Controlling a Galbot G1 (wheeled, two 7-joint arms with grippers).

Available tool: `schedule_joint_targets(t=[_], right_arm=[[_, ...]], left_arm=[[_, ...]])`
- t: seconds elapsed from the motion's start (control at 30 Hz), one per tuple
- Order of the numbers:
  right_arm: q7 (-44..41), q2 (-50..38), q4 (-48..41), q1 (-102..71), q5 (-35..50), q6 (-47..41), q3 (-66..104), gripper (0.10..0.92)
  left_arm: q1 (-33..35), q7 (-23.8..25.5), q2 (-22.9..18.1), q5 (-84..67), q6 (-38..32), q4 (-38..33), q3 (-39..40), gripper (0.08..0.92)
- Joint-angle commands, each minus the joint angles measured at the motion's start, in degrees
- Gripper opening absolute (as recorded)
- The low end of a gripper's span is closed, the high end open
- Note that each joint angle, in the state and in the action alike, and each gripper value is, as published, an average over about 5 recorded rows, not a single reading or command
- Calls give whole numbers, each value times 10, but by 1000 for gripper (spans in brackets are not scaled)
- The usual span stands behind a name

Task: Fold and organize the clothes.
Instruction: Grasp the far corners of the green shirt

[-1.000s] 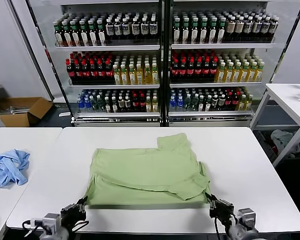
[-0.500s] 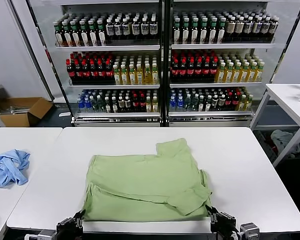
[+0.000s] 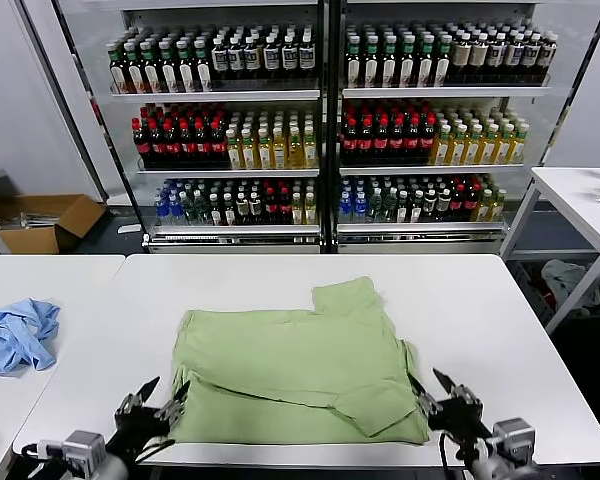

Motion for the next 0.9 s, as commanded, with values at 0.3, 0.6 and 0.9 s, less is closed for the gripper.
schedule_joint_targets(t=[0.3,0.6,0.9], right_arm=[[17,53,-295,382,35,-16,-168,822],[2,106,-487,507,20,-15,-231,823],[-14,152,-621,559,-12,5,-244,823]], left_arm=[[-246,42,67,-62,14,207,40,822],[-343,74,66,-52,14,346,98,823],[-399,96,51,-34,7,421,138,823]])
